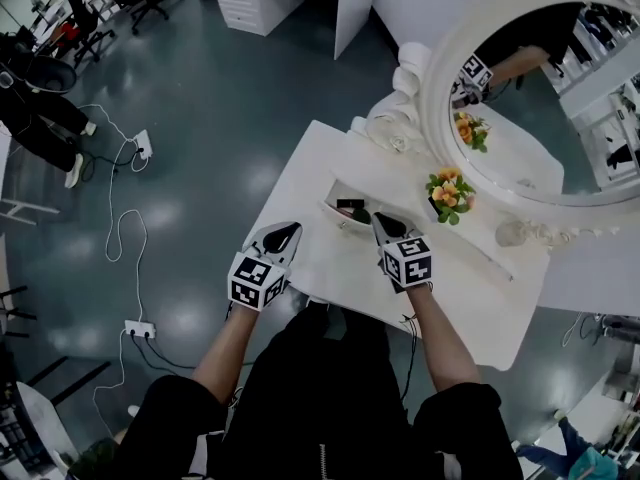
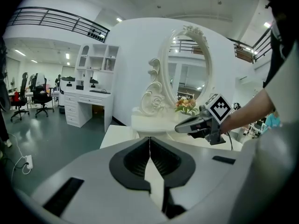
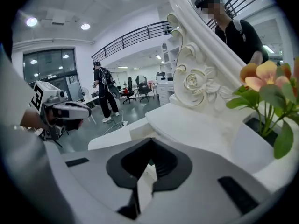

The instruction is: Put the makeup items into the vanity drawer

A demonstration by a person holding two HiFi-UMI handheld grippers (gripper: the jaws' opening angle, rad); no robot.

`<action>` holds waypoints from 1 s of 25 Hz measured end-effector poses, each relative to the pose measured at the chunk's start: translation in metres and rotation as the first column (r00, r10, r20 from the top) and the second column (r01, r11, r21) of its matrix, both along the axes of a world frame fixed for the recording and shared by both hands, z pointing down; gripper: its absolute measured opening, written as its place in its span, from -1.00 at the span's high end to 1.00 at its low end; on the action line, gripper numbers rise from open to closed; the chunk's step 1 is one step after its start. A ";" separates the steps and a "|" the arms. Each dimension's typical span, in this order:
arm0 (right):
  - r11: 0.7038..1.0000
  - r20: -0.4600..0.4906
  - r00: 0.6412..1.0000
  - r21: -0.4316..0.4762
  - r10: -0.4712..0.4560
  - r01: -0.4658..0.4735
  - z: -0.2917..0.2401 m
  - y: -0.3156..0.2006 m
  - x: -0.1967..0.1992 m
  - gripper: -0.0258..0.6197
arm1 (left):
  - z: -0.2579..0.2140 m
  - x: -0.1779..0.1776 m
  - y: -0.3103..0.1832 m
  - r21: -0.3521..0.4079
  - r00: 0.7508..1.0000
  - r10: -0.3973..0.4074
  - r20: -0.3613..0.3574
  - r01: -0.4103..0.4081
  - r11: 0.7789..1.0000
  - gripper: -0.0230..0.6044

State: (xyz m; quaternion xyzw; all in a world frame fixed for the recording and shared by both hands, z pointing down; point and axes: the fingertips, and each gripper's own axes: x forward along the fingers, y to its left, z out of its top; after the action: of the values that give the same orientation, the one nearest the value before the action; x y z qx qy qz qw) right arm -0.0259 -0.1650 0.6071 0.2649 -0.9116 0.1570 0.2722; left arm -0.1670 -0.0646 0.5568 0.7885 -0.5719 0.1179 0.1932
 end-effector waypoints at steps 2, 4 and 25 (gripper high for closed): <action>1.000 0.004 1.000 0.018 0.017 -0.017 -0.008 0.002 0.010 0.90 | -0.005 0.009 -0.006 0.008 1.000 0.024 0.002 -0.024 1.000 0.86; 0.998 0.004 0.999 0.035 0.048 -0.048 -0.015 0.003 0.022 0.90 | -0.010 0.019 -0.013 0.019 0.999 0.053 0.005 -0.053 0.998 0.86; 0.825 0.134 0.851 0.210 0.507 -0.525 -0.100 0.004 0.203 0.91 | -0.063 0.121 -0.067 0.146 0.943 0.332 0.023 -0.332 0.932 0.86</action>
State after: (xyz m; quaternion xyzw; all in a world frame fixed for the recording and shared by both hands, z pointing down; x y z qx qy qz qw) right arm 0.1767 -0.1607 0.5067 0.5264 -0.8273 0.1232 0.1527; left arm -0.0465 -0.1319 0.4936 0.8860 -0.4375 0.1054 0.1120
